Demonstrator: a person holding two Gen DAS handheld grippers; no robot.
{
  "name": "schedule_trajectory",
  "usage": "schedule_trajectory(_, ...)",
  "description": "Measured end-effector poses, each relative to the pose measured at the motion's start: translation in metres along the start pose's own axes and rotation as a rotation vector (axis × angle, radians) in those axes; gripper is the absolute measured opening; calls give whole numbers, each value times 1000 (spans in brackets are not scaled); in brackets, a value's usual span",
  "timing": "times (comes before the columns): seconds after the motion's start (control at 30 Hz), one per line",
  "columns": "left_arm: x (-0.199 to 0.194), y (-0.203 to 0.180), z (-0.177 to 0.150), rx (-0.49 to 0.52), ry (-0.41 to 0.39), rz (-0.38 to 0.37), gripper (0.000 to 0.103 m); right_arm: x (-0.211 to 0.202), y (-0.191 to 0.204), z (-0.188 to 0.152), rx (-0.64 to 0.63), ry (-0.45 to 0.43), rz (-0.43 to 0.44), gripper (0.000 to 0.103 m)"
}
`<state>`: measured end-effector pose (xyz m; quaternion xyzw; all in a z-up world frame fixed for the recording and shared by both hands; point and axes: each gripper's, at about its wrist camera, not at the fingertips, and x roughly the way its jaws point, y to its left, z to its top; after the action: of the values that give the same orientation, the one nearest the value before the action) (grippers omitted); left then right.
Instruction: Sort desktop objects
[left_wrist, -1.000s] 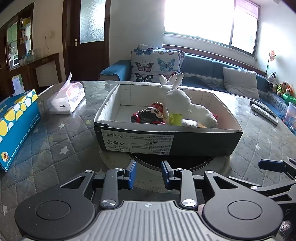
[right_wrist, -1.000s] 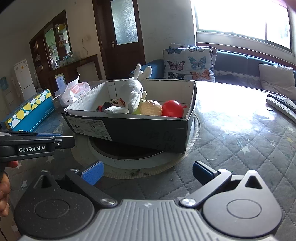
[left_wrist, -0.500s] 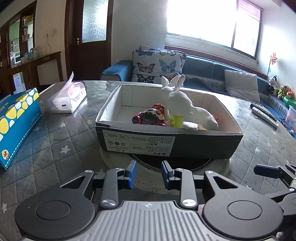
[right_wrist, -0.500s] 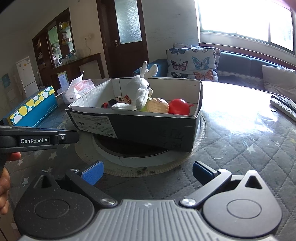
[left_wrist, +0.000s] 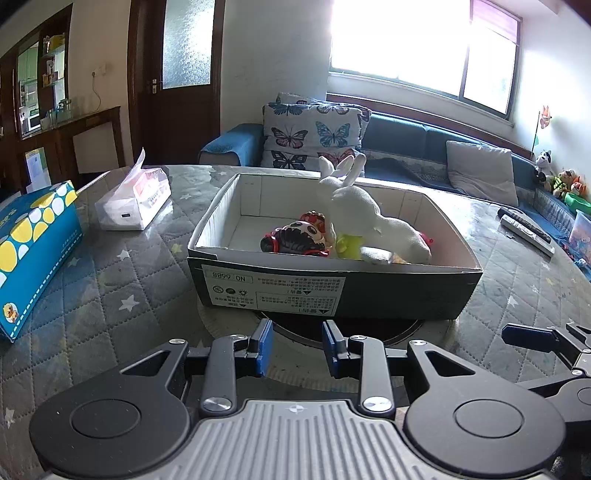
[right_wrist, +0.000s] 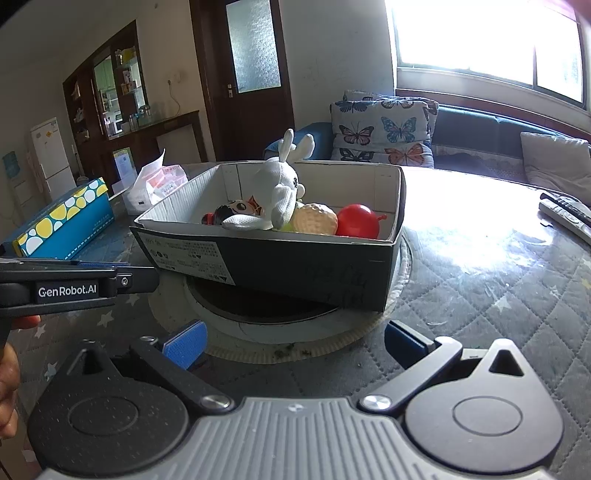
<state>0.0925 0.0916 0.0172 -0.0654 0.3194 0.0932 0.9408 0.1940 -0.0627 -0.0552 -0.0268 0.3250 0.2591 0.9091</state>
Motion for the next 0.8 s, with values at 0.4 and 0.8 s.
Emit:
schedule_trajectory(0.4,8,1,4,15,6,11,32,8,2,9,4,-6,1,103)
schedule_trajectory(0.8,20,5,11,26,14,17,32,25,2,22,14,-1,0,103)
